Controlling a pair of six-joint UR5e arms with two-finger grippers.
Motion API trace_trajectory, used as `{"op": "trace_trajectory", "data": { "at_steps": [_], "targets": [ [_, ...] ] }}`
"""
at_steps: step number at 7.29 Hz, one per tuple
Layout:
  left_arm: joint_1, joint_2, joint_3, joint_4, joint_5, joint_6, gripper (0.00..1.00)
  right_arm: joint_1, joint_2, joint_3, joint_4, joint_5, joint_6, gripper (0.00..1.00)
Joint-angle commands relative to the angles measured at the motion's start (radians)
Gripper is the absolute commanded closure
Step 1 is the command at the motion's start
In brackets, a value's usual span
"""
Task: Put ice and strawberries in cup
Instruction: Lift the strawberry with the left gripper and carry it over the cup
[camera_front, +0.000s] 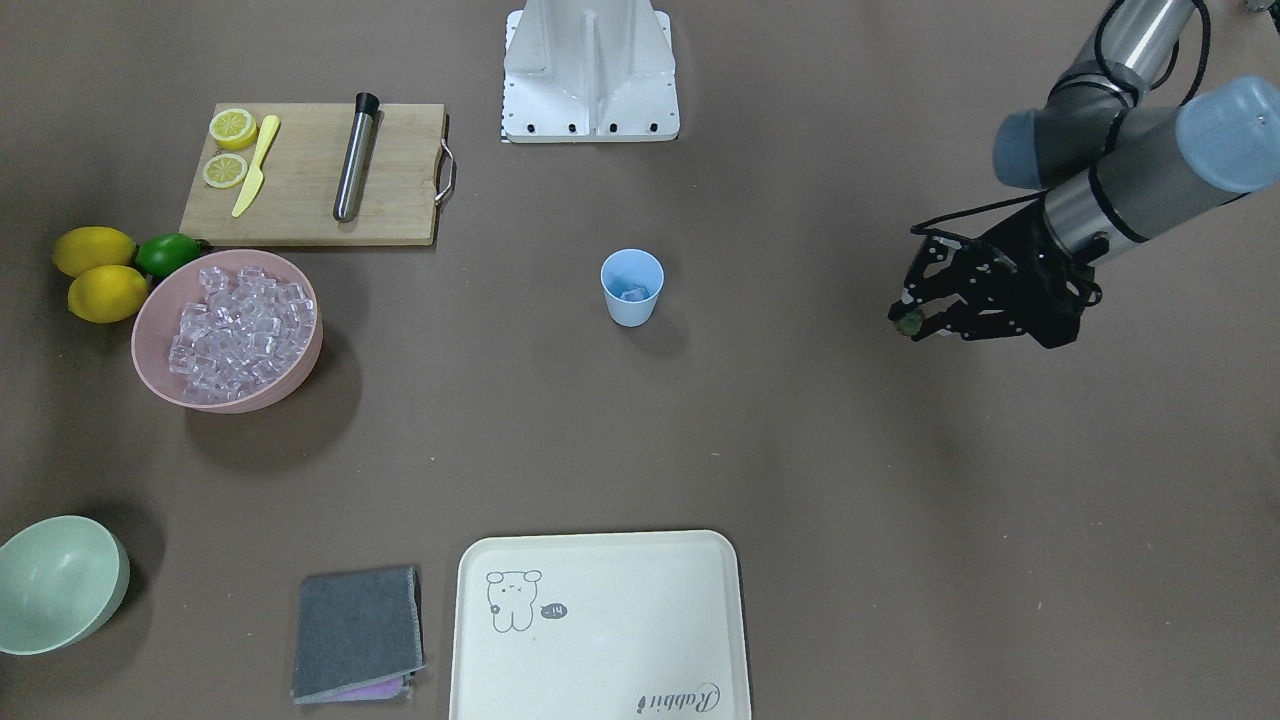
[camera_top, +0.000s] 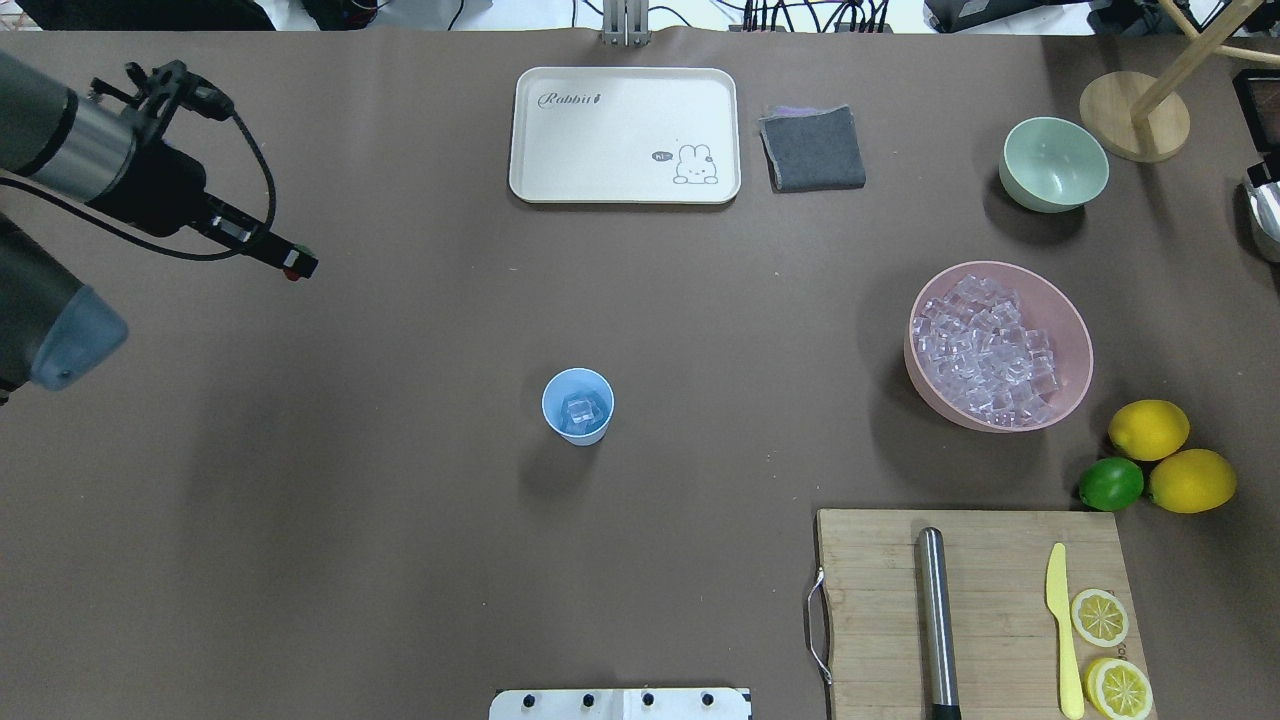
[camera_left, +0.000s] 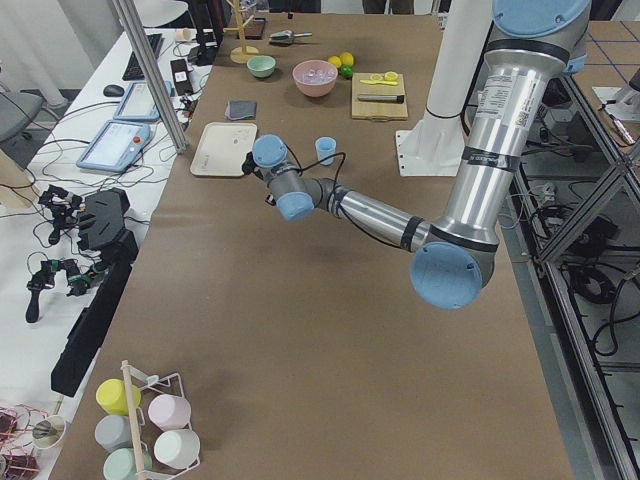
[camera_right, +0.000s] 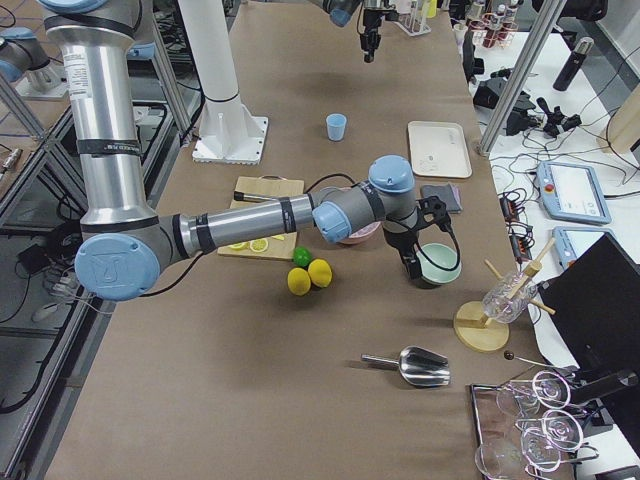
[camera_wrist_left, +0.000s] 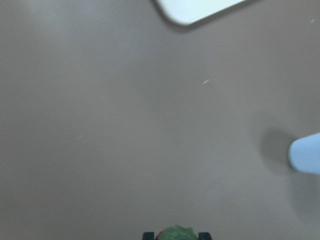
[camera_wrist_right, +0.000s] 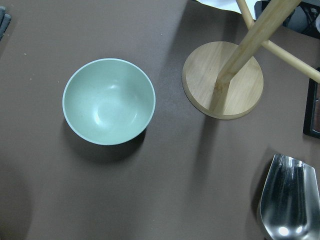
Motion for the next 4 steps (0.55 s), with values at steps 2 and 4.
{"op": "trace_trajectory", "data": {
  "at_steps": [2,4],
  "targets": [
    [0.173,-0.157,-0.002,-0.016,0.102,-0.123,0.85,0.000,-0.021,-0.010,-0.001,0.001,0.001,0.01],
    [0.257,-0.194,0.004,-0.014,0.187,-0.125,0.85,0.000,-0.010,-0.037,-0.001,-0.001,0.001,0.01]
  ]
}}
